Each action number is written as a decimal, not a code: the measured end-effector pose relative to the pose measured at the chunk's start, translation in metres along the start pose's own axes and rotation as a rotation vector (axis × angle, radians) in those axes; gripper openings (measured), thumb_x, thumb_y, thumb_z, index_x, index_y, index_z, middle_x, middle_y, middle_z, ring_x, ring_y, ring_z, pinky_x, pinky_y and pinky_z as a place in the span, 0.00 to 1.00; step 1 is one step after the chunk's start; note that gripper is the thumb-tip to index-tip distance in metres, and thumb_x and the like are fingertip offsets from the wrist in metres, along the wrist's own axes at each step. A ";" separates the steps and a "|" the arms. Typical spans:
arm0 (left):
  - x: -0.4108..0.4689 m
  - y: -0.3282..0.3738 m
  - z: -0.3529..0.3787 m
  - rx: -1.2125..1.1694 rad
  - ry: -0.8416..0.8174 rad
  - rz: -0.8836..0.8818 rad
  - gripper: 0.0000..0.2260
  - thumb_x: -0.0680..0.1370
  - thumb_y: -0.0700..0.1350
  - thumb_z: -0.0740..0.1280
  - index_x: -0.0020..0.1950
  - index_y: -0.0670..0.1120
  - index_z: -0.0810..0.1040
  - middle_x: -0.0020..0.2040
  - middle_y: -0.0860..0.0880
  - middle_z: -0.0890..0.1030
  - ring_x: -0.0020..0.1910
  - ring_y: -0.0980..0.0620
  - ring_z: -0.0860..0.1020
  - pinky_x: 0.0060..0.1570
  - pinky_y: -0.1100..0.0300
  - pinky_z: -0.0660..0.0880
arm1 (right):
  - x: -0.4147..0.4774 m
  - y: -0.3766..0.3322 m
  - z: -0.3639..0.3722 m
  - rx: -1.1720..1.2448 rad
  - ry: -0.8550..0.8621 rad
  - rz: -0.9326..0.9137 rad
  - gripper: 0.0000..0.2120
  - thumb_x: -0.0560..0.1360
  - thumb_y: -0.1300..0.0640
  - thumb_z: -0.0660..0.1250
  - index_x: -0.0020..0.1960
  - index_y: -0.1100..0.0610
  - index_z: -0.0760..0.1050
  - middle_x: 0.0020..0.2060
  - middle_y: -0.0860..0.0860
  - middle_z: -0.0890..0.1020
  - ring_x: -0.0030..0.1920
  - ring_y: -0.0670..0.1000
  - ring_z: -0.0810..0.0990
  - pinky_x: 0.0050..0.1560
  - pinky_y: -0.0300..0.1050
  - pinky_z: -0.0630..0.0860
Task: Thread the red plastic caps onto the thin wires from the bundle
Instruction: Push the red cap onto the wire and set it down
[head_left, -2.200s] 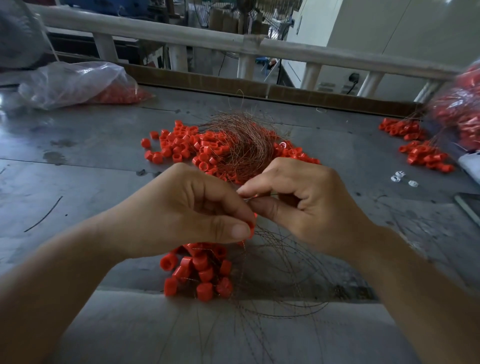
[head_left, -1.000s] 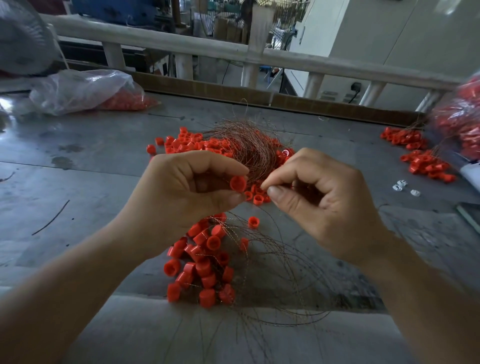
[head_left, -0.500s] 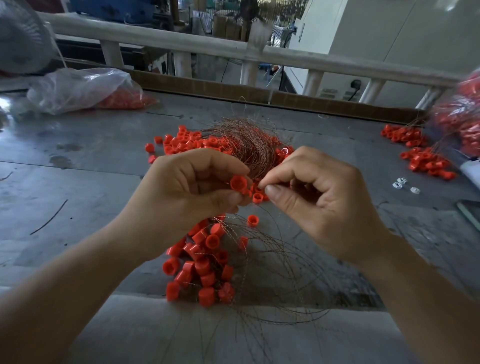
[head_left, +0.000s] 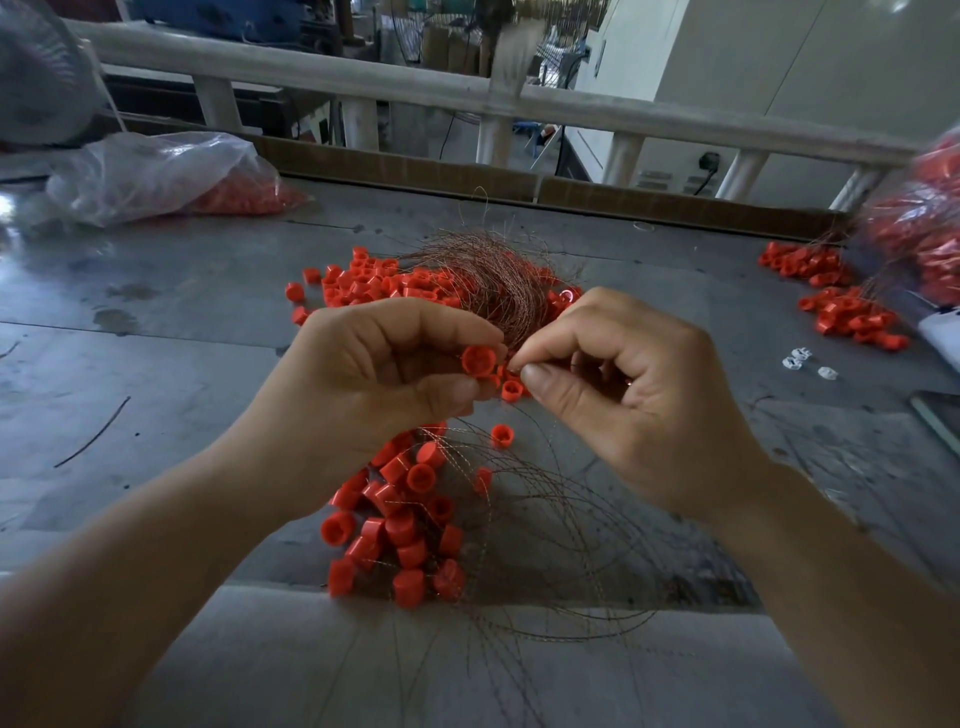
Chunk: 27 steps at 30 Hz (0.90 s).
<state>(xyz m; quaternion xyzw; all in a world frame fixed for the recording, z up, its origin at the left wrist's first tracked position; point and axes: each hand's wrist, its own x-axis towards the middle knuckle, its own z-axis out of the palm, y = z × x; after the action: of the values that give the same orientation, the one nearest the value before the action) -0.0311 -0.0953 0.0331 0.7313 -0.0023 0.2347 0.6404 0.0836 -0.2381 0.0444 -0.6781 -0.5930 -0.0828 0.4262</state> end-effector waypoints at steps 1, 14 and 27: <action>0.001 -0.001 0.000 -0.018 -0.006 -0.010 0.16 0.61 0.41 0.70 0.47 0.48 0.83 0.41 0.52 0.84 0.41 0.56 0.83 0.40 0.69 0.77 | 0.000 0.000 0.001 -0.005 -0.005 0.000 0.03 0.70 0.63 0.67 0.40 0.58 0.80 0.35 0.47 0.77 0.36 0.42 0.74 0.37 0.32 0.68; 0.001 -0.002 -0.003 -0.028 -0.061 -0.024 0.16 0.62 0.43 0.72 0.48 0.55 0.82 0.41 0.53 0.85 0.41 0.56 0.83 0.40 0.69 0.76 | 0.000 0.001 0.000 -0.058 -0.031 -0.005 0.03 0.70 0.62 0.67 0.40 0.59 0.80 0.35 0.45 0.76 0.35 0.38 0.71 0.38 0.30 0.66; 0.001 -0.009 -0.005 -0.023 -0.099 -0.006 0.19 0.59 0.43 0.75 0.49 0.55 0.83 0.42 0.52 0.85 0.42 0.55 0.83 0.41 0.69 0.76 | 0.000 0.004 0.000 -0.095 0.005 -0.058 0.03 0.70 0.64 0.69 0.41 0.59 0.81 0.36 0.46 0.77 0.36 0.40 0.74 0.40 0.30 0.68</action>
<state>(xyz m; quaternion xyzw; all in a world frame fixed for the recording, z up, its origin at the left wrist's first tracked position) -0.0292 -0.0883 0.0259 0.7347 -0.0345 0.1961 0.6485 0.0871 -0.2378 0.0426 -0.6799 -0.6070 -0.1249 0.3921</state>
